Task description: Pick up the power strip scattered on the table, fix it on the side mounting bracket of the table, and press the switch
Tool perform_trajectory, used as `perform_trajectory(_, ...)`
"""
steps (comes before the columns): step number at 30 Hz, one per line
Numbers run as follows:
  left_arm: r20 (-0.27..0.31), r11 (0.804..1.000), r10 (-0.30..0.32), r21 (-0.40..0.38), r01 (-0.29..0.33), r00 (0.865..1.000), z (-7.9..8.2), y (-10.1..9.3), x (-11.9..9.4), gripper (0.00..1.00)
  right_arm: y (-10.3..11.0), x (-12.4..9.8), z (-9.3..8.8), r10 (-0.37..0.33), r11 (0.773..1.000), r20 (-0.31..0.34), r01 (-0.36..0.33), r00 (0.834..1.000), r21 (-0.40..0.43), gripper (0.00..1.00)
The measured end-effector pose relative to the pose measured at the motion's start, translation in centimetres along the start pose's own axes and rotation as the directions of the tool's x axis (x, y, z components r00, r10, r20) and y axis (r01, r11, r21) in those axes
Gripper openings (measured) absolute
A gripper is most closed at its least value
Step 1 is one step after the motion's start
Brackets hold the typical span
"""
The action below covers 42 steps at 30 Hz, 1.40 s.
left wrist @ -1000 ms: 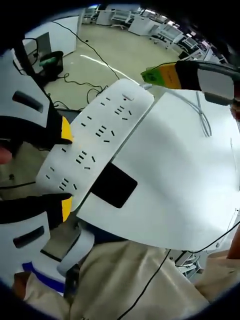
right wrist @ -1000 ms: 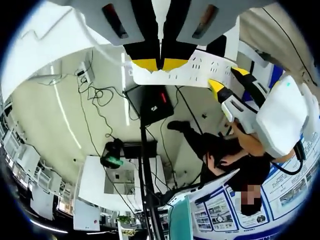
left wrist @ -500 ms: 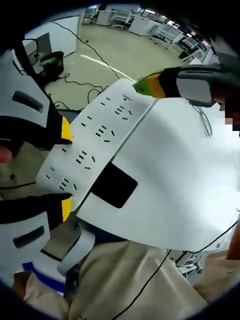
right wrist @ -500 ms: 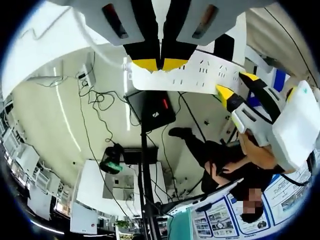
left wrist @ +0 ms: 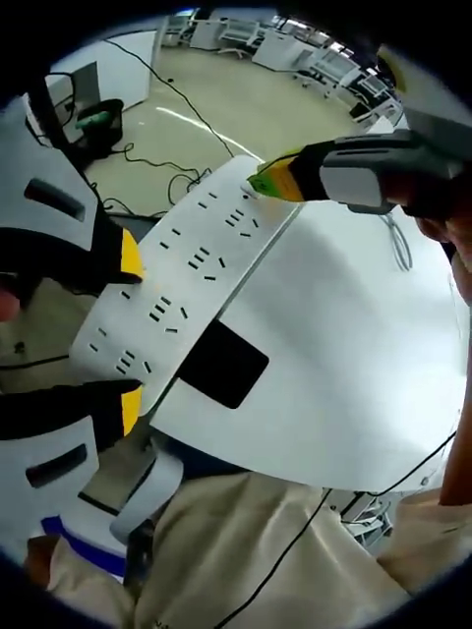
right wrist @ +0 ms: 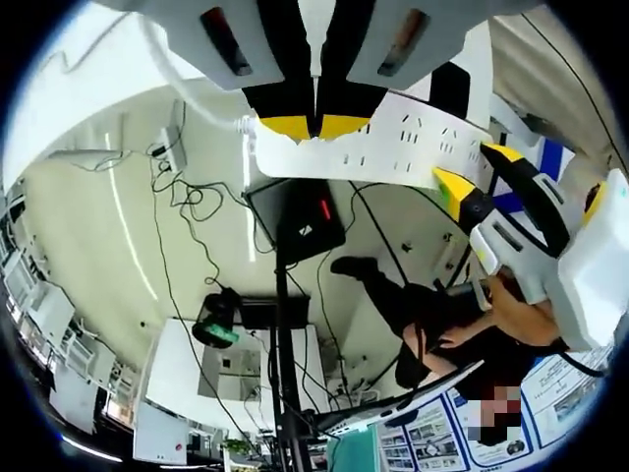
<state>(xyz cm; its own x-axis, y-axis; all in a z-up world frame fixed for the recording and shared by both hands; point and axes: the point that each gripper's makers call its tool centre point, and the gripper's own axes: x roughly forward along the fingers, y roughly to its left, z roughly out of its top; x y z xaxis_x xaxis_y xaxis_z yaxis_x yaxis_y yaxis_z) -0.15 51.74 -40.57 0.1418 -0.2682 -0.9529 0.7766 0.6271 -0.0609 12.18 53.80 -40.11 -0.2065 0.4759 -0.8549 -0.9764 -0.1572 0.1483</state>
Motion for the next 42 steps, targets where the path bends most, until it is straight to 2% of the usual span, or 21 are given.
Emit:
perform_trajectory(8, -0.013, 1.0, 0.0, 0.001, 0.0, 1.0, -0.08, 0.08, 0.04, 0.43, -0.24, 0.12, -0.24, -0.022, 1.0, -0.011, 0.022, 1.0, -0.019, 0.0)
perform_trajectory(18, -0.022, 1.0, 0.003, -0.002, -0.003, 1.0, -0.07, -0.01, 0.05, 0.43, -0.19, 0.35, -0.18, -0.079, 0.991, -0.041, 0.074, 0.996, -0.111, 0.0)
perform_trajectory(27, -0.04, 1.0, 0.001, 0.002, -0.001, 0.999, -0.06, -0.04, 0.08, 0.43, -0.32, 0.48, -0.23, -0.052, 0.992, -0.056, 0.045, 0.997, -0.119, 0.0)
perform_trajectory(37, -0.026, 1.0, 0.0, 0.001, 0.0, 1.0, -0.05, -0.05, 0.07, 0.43, -0.14, 0.66, -0.29, -0.095, 0.975, -0.076, 0.077, 0.993, -0.21, 0.0)
perform_trajectory(40, -0.021, 1.0, -0.001, 0.004, 0.001, 1.0, -0.04, -0.06, 0.07, 0.43, -0.15, 0.65, -0.28, -0.144, 0.951, -0.094, 0.111, 0.985, -0.288, 0.0)
perform_trajectory(42, -0.021, 1.0, -0.001, 0.004, 0.001, 1.0, -0.04, -0.07, 0.06, 0.43, -0.04, 0.77, -0.24, -0.147, 0.95, -0.102, 0.112, 0.984, -0.291, 0.0)
